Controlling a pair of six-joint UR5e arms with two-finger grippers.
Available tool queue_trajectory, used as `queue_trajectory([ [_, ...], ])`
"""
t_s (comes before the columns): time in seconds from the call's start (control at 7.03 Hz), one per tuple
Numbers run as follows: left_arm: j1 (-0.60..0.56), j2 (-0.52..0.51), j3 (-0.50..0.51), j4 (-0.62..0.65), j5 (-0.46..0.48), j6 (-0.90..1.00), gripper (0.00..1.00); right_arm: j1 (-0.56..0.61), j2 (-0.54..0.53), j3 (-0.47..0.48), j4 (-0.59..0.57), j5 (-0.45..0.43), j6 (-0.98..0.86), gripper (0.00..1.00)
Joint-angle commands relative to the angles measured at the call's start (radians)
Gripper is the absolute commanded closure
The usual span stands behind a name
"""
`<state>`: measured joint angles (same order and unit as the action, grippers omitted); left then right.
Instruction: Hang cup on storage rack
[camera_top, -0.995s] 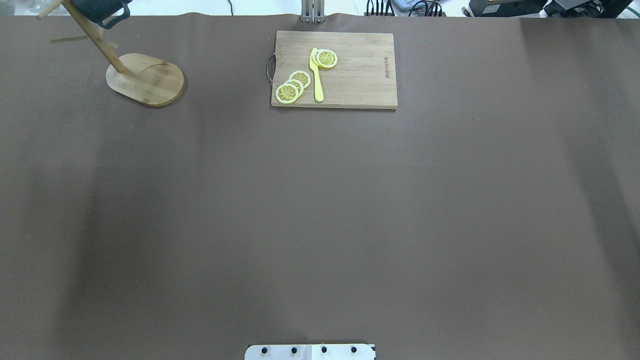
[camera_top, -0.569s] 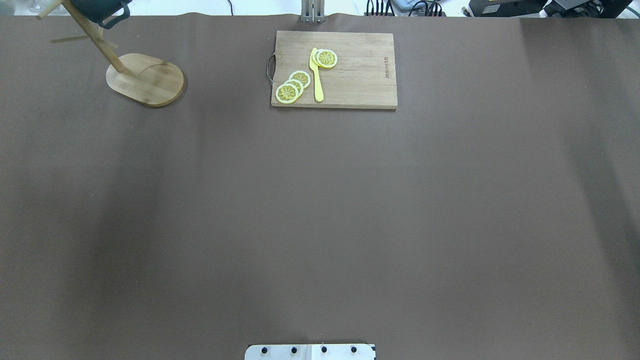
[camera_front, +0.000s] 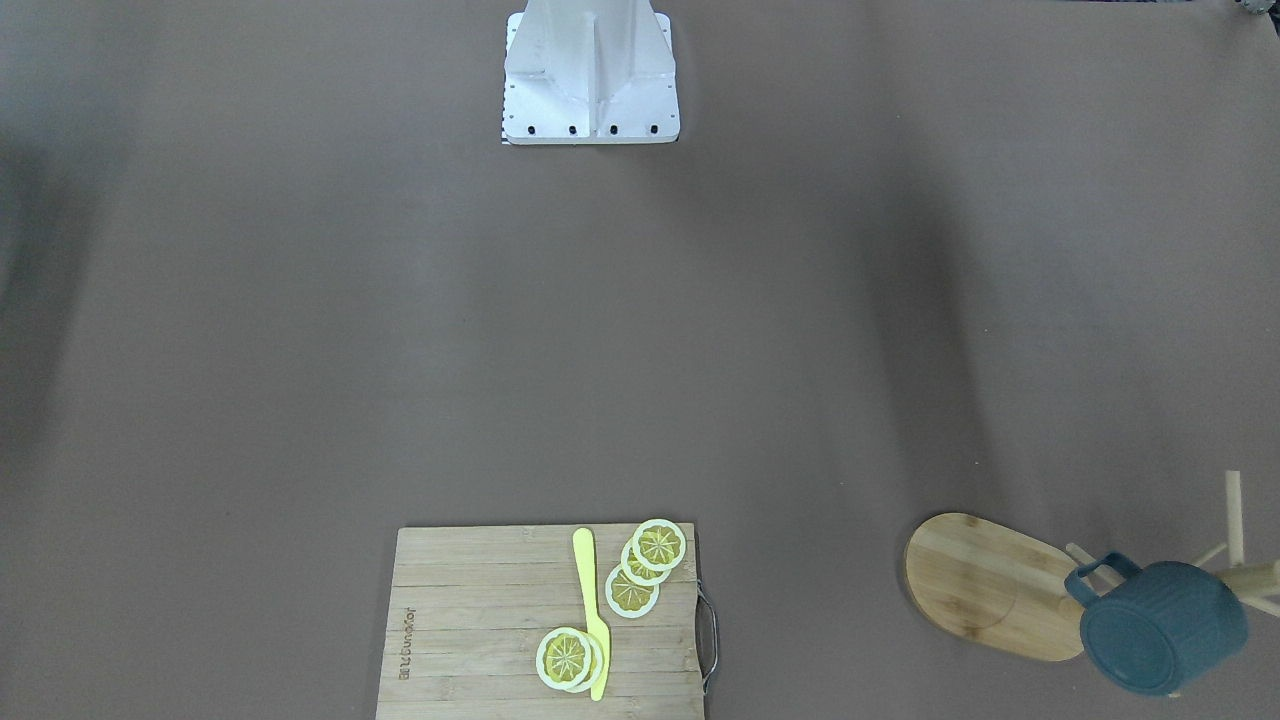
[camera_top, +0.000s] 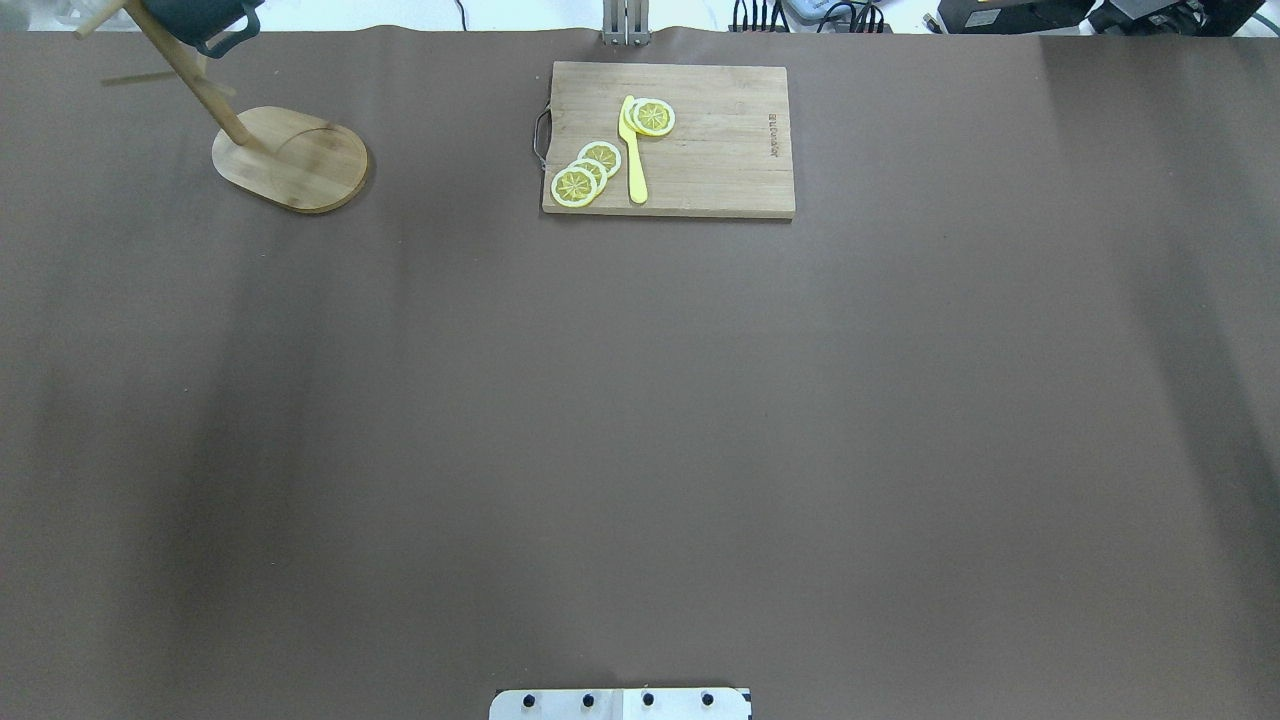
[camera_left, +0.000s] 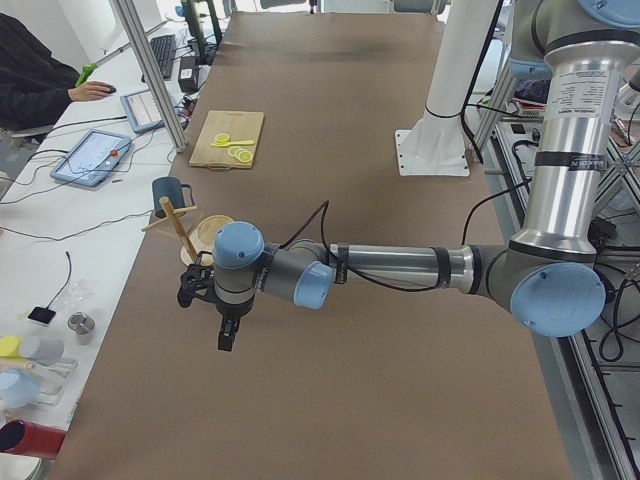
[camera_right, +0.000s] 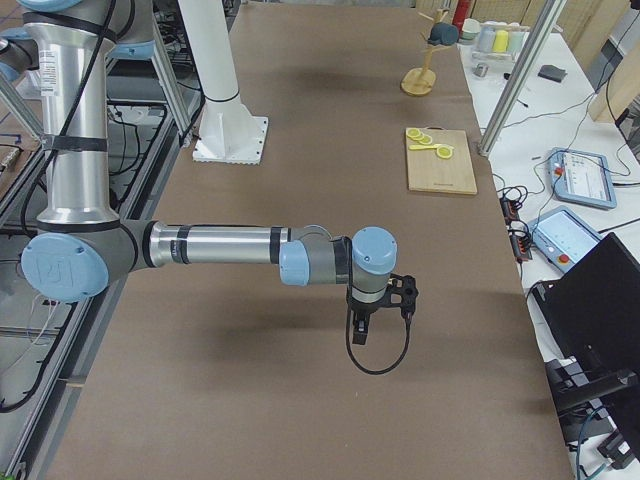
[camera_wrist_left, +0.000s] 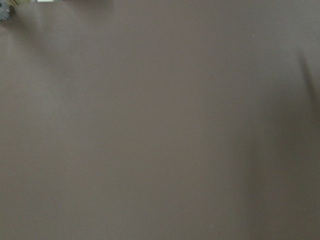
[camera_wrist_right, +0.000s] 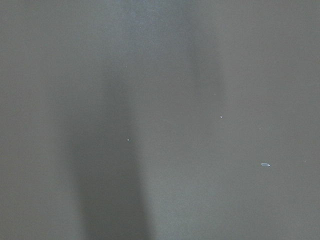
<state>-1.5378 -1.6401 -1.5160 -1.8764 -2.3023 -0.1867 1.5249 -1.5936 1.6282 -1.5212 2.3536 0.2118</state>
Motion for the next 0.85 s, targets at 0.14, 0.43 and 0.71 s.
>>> queue_trajectory([
  [0.14, 0.018, 0.014, -0.018, 0.005, -0.006, -0.01, 0.02, 0.0, 0.029, 0.002, -0.007, 0.022, 0.014, 0.0],
  [0.43, 0.019, 0.016, -0.021, 0.008, -0.012, -0.007, 0.02, 0.0, 0.047, 0.016, -0.06, 0.029, 0.014, 0.0],
  [0.71, 0.019, 0.017, -0.021, 0.008, -0.015, -0.007, 0.02, 0.0, 0.047, 0.028, -0.054, 0.012, 0.003, 0.0],
])
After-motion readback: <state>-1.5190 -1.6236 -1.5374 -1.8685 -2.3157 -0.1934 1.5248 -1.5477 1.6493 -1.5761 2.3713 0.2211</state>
